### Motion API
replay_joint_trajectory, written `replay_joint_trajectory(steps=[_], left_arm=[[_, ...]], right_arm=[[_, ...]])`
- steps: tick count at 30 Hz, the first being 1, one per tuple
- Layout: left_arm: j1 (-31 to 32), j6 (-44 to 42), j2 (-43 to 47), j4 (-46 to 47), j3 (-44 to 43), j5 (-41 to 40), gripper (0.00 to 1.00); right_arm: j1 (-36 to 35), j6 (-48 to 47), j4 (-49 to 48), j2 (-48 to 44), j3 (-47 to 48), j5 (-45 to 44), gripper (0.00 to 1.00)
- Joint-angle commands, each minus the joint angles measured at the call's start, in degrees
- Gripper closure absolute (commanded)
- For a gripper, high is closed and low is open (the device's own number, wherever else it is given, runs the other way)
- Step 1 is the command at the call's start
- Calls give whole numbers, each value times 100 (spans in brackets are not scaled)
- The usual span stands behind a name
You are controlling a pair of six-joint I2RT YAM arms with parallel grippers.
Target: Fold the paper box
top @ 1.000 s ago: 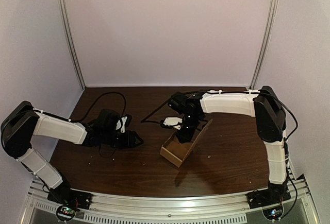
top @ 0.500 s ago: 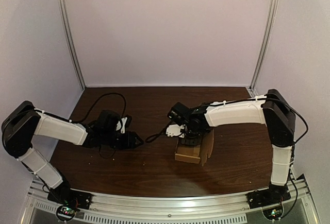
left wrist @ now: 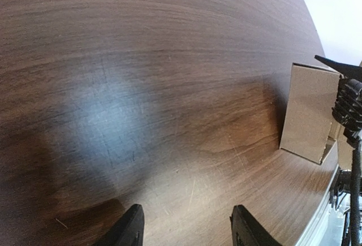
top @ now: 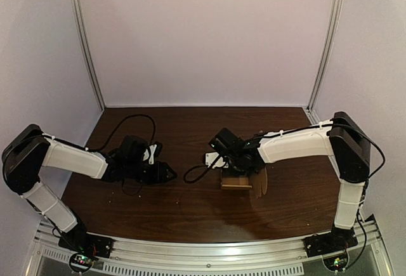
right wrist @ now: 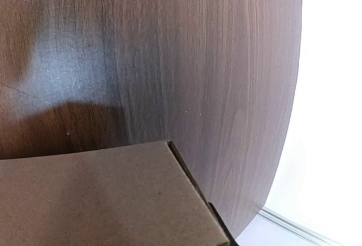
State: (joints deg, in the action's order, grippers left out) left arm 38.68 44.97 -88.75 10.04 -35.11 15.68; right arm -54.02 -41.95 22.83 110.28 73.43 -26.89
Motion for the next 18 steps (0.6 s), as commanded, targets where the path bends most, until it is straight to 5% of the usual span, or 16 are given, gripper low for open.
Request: replay_joint_trajectory(steps=[1, 9, 18], left_arm=[[0, 34, 66, 131, 40, 58, 45], [8, 150, 189, 244, 243, -9, 45], [43, 229, 115, 424, 277, 14, 45]], right_arm=[[82, -274, -226, 184, -120, -5, 80], [710, 523, 2517, 518, 1632, 2203, 69], [959, 604, 3312, 867, 2222, 2403, 61]])
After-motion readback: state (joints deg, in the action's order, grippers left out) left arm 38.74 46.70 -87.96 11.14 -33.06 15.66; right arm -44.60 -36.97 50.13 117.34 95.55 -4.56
